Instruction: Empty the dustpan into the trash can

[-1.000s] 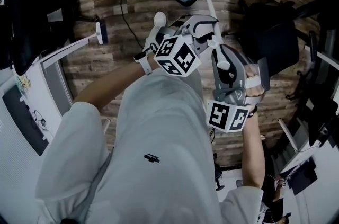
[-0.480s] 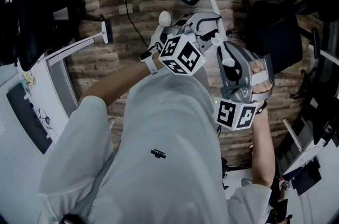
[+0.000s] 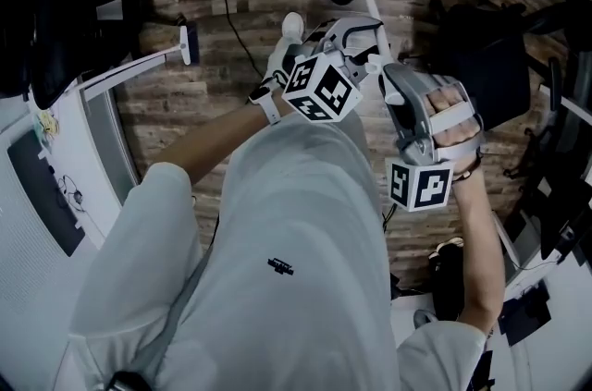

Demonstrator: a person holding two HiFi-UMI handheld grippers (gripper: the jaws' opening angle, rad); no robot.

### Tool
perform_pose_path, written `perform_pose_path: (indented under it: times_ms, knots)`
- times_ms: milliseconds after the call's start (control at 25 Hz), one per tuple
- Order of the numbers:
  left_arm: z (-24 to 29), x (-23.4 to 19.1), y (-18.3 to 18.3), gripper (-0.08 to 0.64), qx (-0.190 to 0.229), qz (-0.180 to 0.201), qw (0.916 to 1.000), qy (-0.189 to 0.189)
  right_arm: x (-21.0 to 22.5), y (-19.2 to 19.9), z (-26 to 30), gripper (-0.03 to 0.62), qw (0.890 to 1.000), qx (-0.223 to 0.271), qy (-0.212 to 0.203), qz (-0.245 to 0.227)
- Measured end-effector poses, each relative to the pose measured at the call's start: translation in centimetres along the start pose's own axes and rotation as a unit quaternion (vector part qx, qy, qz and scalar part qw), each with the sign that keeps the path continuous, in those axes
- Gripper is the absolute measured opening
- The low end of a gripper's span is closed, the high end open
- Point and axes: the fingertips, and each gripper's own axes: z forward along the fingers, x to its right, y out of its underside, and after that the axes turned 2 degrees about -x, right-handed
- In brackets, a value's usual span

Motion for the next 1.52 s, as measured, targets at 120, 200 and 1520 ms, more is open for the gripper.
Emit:
perform_pose_path:
  times_ms: [120,200,1520]
  knots:
    - [0.0,0.0,0.6,0.155,-0.006,-0.010,0.9999,-0.002,-0.3,-0.1,0.3,0.117,1.000,0.006,-0.011,-0.011]
    - [-0.2,0.0,0.6,0.155,-0.007,-0.011,0.9999,-0.003,-0.4,-0.3,0.3,0.117,1.000,0.006,-0.011,-0.014]
    - [-1.7,-1.5,0.0,0.155,-0.012,-0.026,0.9987,-0.042,1.2,-1.5,0.4,0.118,1.000,0.023,0.006,0.006]
